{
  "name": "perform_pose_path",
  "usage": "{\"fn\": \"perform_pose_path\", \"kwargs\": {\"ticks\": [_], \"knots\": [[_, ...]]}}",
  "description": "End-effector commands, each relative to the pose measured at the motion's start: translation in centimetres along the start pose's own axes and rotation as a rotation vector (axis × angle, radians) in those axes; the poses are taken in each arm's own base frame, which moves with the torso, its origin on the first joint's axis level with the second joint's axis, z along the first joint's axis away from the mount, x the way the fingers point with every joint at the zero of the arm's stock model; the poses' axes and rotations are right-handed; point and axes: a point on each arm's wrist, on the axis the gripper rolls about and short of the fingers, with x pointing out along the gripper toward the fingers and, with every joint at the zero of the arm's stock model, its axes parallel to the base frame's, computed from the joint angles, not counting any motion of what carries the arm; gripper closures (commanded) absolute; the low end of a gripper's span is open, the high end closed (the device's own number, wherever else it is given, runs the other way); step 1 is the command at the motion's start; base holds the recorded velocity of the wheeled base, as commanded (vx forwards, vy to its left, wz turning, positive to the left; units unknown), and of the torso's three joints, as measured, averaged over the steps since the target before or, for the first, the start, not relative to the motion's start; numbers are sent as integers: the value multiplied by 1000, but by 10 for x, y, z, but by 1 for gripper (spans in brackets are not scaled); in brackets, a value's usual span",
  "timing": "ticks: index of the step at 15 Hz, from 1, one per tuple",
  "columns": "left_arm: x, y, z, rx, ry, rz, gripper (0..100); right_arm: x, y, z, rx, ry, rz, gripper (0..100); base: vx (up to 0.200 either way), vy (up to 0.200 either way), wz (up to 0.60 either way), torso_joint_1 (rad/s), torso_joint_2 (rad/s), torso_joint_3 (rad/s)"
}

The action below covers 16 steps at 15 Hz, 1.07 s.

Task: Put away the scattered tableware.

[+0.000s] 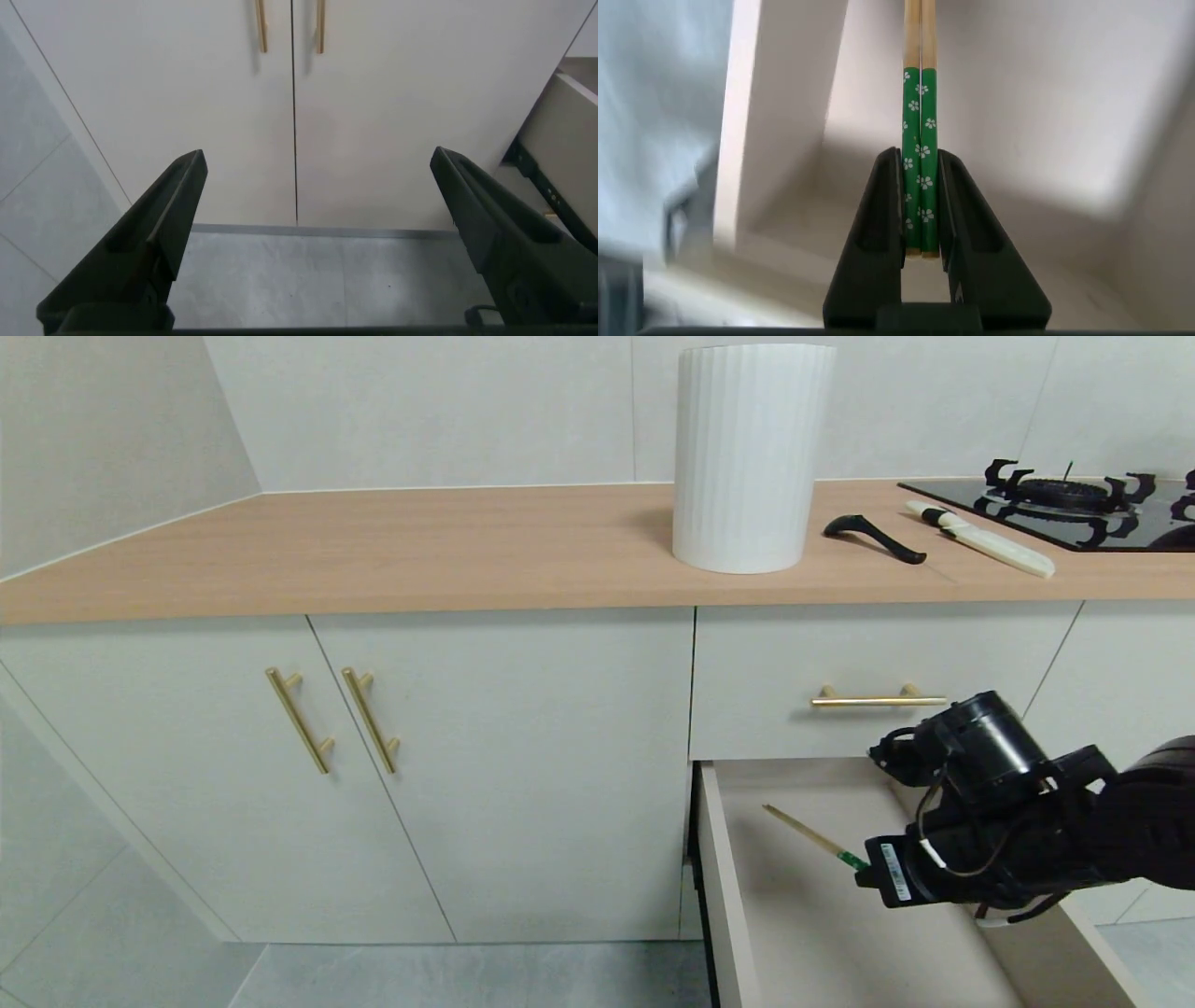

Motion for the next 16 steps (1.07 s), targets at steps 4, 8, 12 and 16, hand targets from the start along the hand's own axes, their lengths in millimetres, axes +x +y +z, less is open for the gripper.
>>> {"fn": "perform_pose_path", "kwargs": {"ticks": [4, 8, 12, 16], "knots": [[0, 0, 0, 0, 0, 0, 0, 90, -5, -14, 50, 107, -101, 100, 0, 0, 0, 0, 0, 0], [0, 0, 0, 0, 0, 0, 0, 108, -6, -17, 62, 104, -104, 100, 0, 0, 0, 0, 0, 0], [0, 0, 0, 0, 0, 0, 0, 130, -7, -26, 64, 136, -113, 100, 0, 0, 0, 0, 0, 0], [0, 0, 0, 0, 0, 0, 0, 150, -4, -32, 60, 131, -107, 100, 0, 0, 0, 0, 0, 0]]}}
